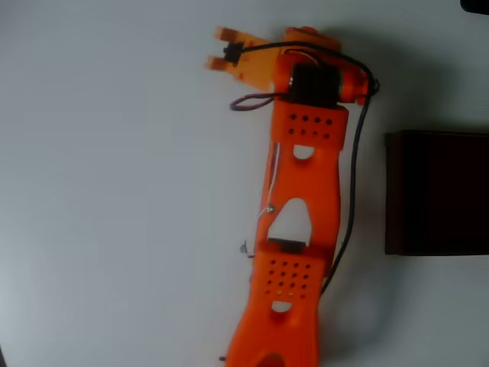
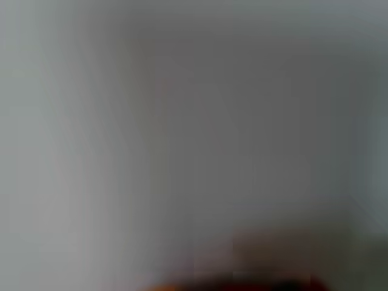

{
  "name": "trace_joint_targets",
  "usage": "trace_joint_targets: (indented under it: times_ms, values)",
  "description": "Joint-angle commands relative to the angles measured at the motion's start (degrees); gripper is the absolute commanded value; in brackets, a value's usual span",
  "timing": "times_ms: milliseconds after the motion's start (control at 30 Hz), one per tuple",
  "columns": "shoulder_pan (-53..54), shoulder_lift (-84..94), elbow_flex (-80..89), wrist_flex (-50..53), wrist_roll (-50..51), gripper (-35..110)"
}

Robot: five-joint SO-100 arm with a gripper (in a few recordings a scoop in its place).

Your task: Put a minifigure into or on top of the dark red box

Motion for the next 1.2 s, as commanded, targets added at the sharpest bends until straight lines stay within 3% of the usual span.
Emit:
trace_joint_targets:
  times_ms: [0,233,500,1167]
  values:
    - [3.6,5.19,-0.53,-1.76,10.9,22]
    - [7.47,5.45,2.29,0.0,31.38,23]
    - [9.4,6.68,4.31,12.74,52.65,24]
    - [6.5,14.5,6.59,14.06,73.65,24]
